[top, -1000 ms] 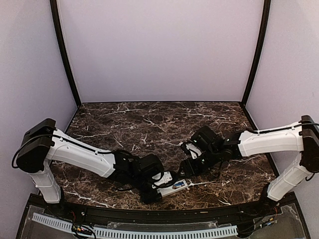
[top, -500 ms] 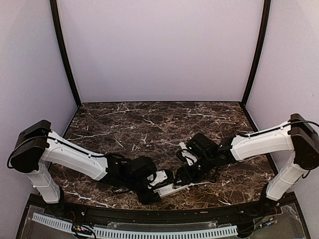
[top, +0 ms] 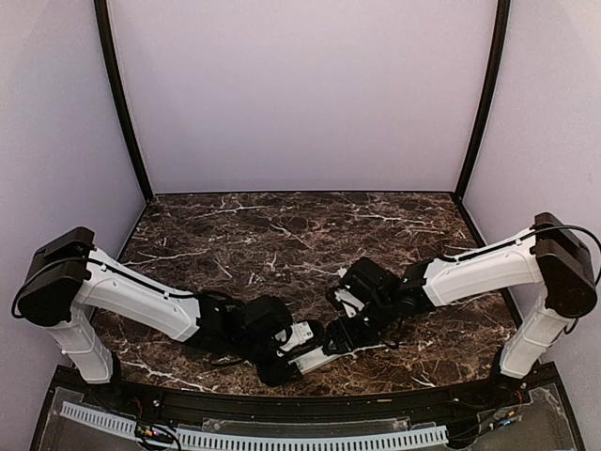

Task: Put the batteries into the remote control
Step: Load the battery into the battery compartment.

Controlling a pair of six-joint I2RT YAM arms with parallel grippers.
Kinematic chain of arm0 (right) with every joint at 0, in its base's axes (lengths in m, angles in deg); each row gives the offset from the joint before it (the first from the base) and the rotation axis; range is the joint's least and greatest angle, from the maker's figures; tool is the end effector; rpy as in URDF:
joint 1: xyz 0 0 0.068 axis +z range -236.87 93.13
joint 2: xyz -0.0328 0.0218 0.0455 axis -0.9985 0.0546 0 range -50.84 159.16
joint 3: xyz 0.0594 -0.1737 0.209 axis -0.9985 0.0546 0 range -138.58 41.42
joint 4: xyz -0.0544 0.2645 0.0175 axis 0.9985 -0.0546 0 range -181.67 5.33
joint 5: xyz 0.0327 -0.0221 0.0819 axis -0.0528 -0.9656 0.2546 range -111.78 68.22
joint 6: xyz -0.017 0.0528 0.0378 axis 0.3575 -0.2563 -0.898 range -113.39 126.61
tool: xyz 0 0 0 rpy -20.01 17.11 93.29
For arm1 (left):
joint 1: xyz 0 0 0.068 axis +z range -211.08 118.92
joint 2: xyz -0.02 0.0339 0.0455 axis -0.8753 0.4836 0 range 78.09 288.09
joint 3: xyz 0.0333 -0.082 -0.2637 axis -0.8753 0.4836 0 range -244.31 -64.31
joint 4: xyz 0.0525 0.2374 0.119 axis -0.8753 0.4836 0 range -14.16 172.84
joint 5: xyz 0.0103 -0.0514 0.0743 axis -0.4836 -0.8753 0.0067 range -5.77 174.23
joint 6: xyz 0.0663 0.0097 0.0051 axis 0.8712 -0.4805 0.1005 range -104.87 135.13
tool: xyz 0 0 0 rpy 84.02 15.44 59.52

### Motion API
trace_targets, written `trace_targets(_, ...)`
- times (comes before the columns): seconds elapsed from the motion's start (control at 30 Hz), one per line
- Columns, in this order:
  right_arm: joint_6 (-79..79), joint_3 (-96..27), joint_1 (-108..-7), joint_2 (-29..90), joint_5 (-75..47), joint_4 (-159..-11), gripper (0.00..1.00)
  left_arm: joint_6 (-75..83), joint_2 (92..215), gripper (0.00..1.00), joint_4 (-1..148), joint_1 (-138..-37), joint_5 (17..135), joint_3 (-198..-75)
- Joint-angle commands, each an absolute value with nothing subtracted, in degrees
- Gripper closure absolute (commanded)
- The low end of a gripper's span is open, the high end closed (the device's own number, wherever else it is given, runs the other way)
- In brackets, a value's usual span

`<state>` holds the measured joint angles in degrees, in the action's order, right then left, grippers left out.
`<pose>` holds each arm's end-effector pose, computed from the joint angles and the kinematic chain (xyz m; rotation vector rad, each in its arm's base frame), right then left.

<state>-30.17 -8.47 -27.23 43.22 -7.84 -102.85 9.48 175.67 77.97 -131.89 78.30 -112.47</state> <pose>0.1516 0.2845 0.1363 -0.6602 2.8249 0.7682 0.1086 -0.3287 0.1264 1.4379 2.1631 -0.6662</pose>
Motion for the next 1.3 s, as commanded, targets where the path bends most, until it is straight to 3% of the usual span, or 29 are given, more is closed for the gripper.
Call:
trace_targets(0.0,-30.5,-9.9,-26.2,44.6,-8.9,-102.4,0.30,8.8,174.9,0.40,79.5,-131.8,77.5,-111.0)
trace_targets(0.3,-29.6,-10.8,-25.8,46.0,-9.4,-103.0,0.30,8.6,175.1,0.42,79.2,-131.7,77.5,-110.8)
trace_targets(0.97,-26.4,-10.5,-25.7,46.1,-16.9,-109.2,0.35,8.3,176.7,0.56,80.0,-130.8,76.9,-111.6)
trace_targets(1.27,-24.8,-9.1,-25.8,45.5,-19.6,-111.3,0.35,8.4,177.7,0.72,81.4,-130.0,75.9,-111.6)
